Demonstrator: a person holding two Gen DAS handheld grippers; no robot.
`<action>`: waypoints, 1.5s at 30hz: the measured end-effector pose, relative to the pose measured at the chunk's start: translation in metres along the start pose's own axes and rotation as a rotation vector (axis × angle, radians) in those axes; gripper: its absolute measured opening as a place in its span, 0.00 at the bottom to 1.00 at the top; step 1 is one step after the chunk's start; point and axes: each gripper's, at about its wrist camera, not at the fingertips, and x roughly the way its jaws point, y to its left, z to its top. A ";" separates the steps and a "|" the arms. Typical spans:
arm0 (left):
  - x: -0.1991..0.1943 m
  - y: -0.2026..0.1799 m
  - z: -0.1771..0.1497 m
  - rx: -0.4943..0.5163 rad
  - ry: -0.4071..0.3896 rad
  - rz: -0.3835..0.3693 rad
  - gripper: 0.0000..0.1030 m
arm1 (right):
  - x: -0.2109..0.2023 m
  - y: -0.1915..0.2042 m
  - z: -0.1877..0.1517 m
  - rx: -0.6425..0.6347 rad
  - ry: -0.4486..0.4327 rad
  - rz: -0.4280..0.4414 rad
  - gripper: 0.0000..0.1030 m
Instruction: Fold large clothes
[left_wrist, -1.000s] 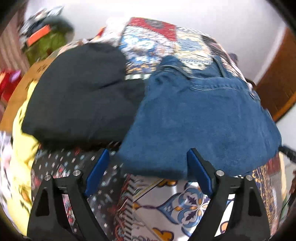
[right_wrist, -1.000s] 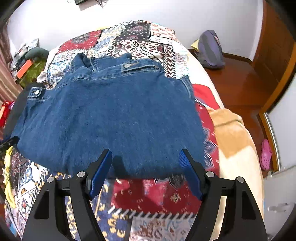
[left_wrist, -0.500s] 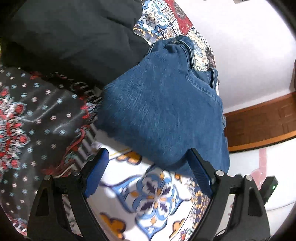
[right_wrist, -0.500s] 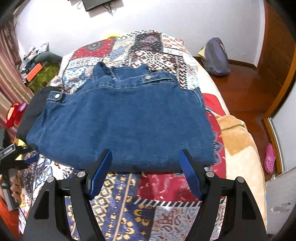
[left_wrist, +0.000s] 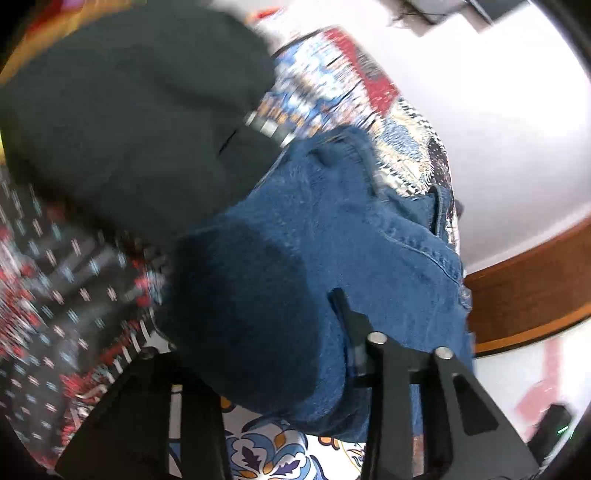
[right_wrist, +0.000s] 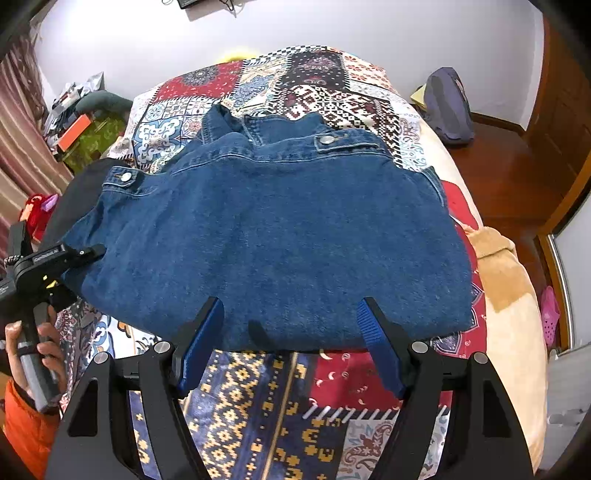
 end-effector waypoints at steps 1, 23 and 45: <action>-0.007 -0.012 0.002 0.040 -0.028 0.015 0.30 | -0.001 0.003 0.002 -0.005 0.001 -0.002 0.69; -0.137 -0.017 0.073 0.146 -0.357 -0.067 0.22 | 0.061 0.165 0.028 -0.188 0.092 0.205 0.69; -0.076 -0.169 -0.010 0.507 -0.168 -0.168 0.22 | 0.009 -0.009 -0.010 0.031 0.000 0.031 0.71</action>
